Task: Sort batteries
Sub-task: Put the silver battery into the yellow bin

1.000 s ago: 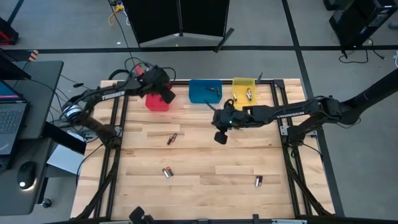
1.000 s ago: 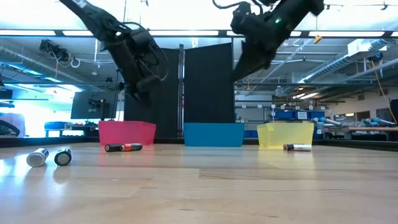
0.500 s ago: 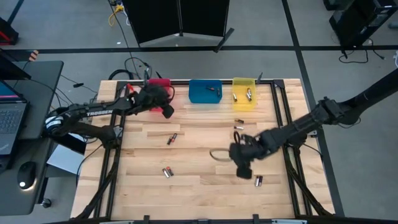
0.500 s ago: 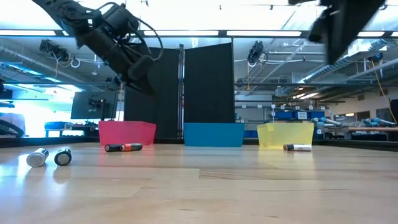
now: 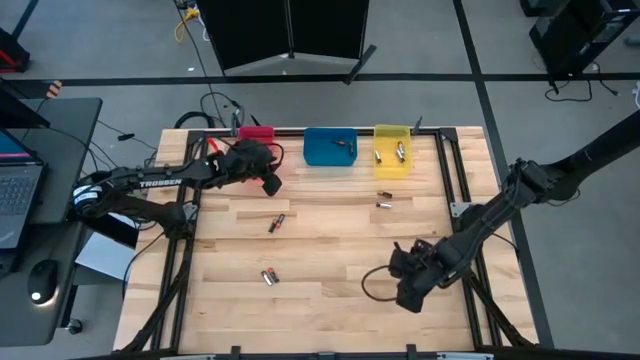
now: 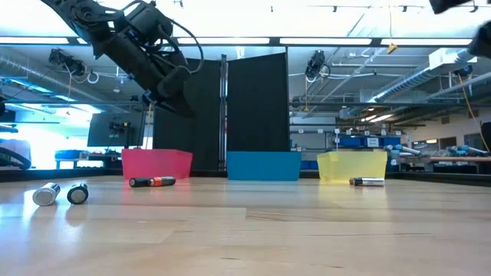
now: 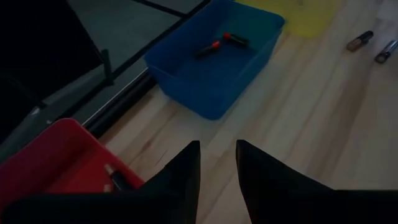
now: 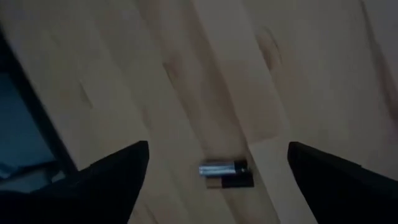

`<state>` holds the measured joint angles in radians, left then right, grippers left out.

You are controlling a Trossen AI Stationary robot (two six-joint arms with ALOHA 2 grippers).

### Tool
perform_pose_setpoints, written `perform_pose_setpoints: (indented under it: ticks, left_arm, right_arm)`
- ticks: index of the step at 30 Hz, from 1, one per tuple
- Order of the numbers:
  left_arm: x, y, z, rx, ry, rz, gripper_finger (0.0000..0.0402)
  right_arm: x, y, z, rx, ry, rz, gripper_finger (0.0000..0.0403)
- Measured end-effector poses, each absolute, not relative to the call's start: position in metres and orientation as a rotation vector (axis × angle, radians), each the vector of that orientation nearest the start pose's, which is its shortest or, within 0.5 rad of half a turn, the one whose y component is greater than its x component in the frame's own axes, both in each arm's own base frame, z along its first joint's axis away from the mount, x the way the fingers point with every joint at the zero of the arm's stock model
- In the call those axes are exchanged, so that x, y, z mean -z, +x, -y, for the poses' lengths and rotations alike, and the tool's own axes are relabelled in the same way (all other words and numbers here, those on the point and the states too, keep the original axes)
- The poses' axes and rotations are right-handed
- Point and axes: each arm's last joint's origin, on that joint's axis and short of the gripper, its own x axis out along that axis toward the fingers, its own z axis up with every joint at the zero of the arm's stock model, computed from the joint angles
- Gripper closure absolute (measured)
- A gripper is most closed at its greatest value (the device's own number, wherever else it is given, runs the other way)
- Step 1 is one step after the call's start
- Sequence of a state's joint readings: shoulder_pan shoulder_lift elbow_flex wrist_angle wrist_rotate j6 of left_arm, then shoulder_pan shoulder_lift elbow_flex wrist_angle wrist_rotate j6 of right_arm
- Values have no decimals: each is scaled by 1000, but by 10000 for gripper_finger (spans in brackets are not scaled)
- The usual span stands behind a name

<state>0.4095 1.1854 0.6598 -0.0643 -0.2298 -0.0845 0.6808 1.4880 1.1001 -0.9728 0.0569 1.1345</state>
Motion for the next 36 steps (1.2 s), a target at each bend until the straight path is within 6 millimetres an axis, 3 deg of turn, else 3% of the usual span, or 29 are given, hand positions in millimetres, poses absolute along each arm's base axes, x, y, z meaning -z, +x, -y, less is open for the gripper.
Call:
perform_pose_setpoints:
  ticks: [9,18,36]
  left_arm:
    - [-224,220,-103,-646,-133,-571,291]
    - [-224,220,-103,-647,-139,-569,291]
    - [-223,220,-101,-640,-154,-573,291]
  right_arm:
    - [-204,196,-181,265,435,-1386,14]
    - [-168,201,-201,240,364,-1491,12]
    - [-151,197,-208,251,258,-1547,11]
